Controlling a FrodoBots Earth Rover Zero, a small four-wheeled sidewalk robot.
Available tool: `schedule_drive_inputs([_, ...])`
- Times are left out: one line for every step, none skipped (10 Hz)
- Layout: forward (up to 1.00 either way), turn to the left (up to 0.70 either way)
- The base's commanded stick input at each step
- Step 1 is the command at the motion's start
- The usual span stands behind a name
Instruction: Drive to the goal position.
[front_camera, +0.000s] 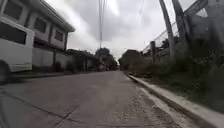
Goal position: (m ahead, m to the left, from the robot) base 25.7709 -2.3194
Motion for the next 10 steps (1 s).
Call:
schedule_drive_inputs([0.70, 0.00])
schedule_drive_inputs([0.70, 0.00])
schedule_drive_inputs([0.70, 0.00])
schedule_drive_inputs([0.70, 0.00])
schedule_drive_inputs([0.70, 0.00])
schedule_drive_inputs([0.70, 0.00])
schedule_drive_inputs([0.70, 0.00])
schedule_drive_inputs([0.70, 0.00])
schedule_drive_inputs([0.70, 0.00])
schedule_drive_inputs([0.70, 0.00])
